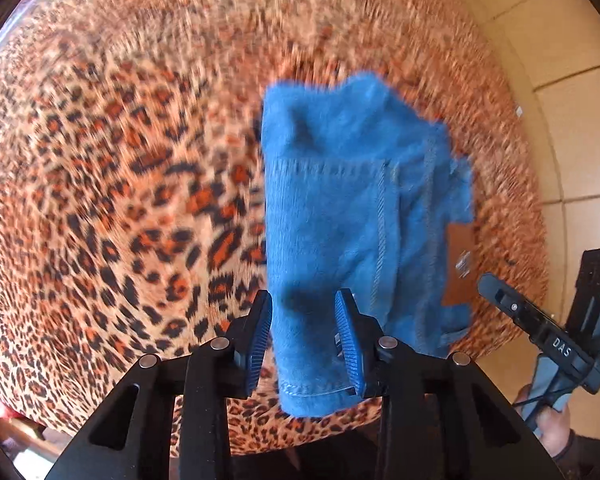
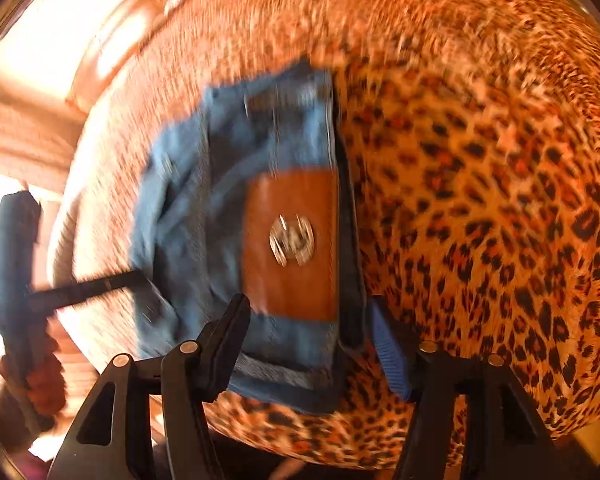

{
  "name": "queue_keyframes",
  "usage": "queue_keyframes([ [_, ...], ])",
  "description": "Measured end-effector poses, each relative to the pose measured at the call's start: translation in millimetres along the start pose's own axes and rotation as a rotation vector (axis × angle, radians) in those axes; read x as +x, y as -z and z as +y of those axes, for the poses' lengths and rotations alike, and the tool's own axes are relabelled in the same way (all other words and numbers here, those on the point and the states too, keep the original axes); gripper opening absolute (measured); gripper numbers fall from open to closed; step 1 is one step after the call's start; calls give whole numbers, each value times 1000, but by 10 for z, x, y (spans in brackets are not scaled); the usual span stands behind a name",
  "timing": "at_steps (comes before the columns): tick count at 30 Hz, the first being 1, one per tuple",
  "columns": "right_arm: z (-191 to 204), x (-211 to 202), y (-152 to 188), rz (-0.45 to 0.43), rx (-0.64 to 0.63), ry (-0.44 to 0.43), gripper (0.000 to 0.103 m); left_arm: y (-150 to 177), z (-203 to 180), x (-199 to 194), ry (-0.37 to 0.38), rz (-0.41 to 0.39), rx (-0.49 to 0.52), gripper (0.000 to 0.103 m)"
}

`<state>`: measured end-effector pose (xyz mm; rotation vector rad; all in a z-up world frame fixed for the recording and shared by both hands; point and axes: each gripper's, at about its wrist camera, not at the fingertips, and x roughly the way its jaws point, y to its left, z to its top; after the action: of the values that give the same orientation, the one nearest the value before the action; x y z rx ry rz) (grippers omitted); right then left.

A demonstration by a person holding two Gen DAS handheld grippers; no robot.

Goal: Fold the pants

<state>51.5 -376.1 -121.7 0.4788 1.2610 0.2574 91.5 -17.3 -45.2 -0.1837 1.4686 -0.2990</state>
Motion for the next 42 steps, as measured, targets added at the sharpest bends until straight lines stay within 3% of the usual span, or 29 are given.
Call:
queue_keyframes([
  [2, 37, -145, -93, -70, 4, -73, 64, -94, -63, -123, 10, -63, 10, 36],
  [4, 122, -165, -181, -104, -26, -107, 58, -188, -153, -73, -12, -71, 39, 32],
  [5, 146, -117, -210, -102, -38, -88, 54, -260, -208, 14, -24, -62, 55, 19],
  [7, 207, 111, -272, -70, -43, -51, 29, -336, -227, 245, -71, -29, 66, 13],
  [10, 173, 498, -291, -13, -36, 72, 25, -380, -267, 597, -135, -6, 55, 8],
  [12, 107, 495, -281, -32, -26, 77, 15, -390, -259, 575, -127, -29, 52, 8],
  [15, 74, 432, -323, -8, 5, 41, 20, -390, -261, 515, -116, 1, 74, 8],
  [17, 17, 282, -335, -12, 27, 12, 31, -409, -182, 351, -77, 6, 61, 10],
  [18, -30, 217, -303, -7, 43, -2, 45, -399, -140, 262, -70, -2, 58, 13],
  [19, -60, 142, -242, -3, 56, -15, 49, -376, -96, 191, -71, -14, 59, 23],
  [20, -93, 88, -170, -1, 62, -17, 49, -345, -19, 110, -81, -28, 52, 36],
  [22, -84, 96, -28, 18, 63, -5, 49, -230, 73, 9, -85, -43, 0, 43],
  [25, 46, -6, 208, -33, 44, -57, 48, -36, 47, 51, -29, 19, -23, 42],
  [28, 150, 50, 414, -6, 15, -50, 48, 244, -116, 93, -59, 42, 72, 41],
  [30, 180, 166, 519, 39, -21, -1, 45, 395, -228, 224, -96, 55, 150, 41],
  [31, 204, 201, 542, 38, -55, 18, 45, 448, -251, 275, -116, 25, 174, 44],
  [34, 289, 232, 525, 52, -104, 44, 48, 405, -179, 293, -106, 24, 138, 54],
  [36, 307, 204, 497, 77, -107, 41, 48, 403, -102, 274, -60, 66, 101, 50],
  [38, 291, 158, 389, 76, -64, 7, 47, 297, -48, 157, -27, 85, 76, 34],
  [40, 182, 13, 268, 20, 3, -28, 50, 126, -43, -5, -33, 28, 76, 36],
  [42, 75, -37, 139, -14, 61, -42, 56, -20, -34, -91, -52, -20, 57, 45],
])
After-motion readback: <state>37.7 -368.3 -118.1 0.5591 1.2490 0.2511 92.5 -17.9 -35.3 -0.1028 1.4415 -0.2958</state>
